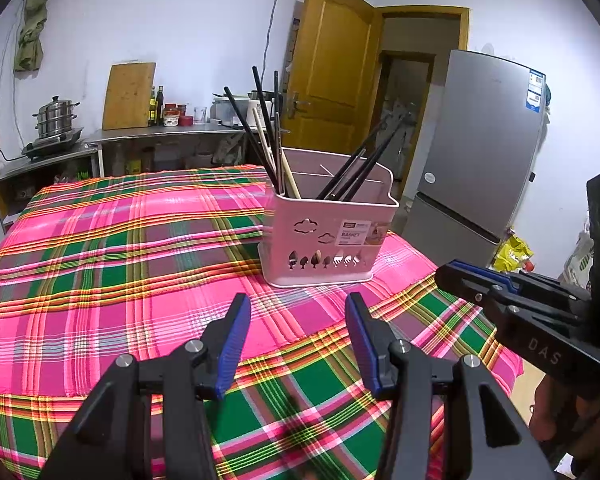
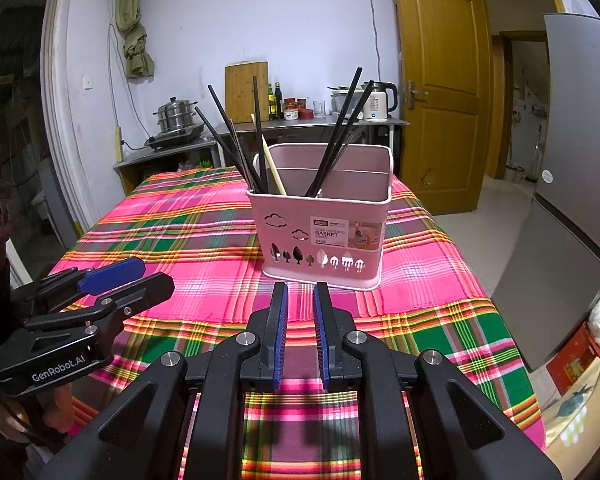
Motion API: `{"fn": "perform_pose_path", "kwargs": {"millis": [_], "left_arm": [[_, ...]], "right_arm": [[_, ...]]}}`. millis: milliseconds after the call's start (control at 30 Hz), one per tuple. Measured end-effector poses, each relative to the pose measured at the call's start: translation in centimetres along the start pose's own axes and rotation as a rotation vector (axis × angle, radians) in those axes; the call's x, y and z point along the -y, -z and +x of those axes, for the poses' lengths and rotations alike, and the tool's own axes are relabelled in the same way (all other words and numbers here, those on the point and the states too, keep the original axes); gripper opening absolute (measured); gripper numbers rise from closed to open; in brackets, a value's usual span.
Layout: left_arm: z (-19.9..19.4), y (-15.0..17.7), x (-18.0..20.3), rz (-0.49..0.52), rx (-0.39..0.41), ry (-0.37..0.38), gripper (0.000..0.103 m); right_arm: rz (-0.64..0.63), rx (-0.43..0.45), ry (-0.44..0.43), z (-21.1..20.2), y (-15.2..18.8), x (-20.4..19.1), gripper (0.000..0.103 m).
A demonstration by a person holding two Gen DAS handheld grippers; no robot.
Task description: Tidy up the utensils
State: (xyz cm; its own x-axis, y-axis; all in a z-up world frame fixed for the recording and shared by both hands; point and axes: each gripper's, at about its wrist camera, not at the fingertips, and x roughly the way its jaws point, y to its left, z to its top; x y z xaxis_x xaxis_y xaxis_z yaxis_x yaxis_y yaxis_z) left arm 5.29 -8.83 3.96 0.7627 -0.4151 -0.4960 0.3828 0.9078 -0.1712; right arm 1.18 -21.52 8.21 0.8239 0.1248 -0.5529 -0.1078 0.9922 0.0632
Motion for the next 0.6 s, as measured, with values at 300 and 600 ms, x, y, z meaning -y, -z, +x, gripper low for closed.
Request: {"fn": "perform_pose_path", "kwargs": {"millis": [300, 600], "left_arm": [[0.2, 0.24, 0.12, 0.008, -0.01, -0.005, 0.051], [0.2, 0.42, 0.12, 0.01, -0.014, -0.011, 0.051]], "right_arm": [[0.001, -0.006, 0.004, 0.24, 0.34, 0.15, 0.013], [0.0, -0.011, 0.007, 0.3, 0.39, 0.28, 0.013]]}}
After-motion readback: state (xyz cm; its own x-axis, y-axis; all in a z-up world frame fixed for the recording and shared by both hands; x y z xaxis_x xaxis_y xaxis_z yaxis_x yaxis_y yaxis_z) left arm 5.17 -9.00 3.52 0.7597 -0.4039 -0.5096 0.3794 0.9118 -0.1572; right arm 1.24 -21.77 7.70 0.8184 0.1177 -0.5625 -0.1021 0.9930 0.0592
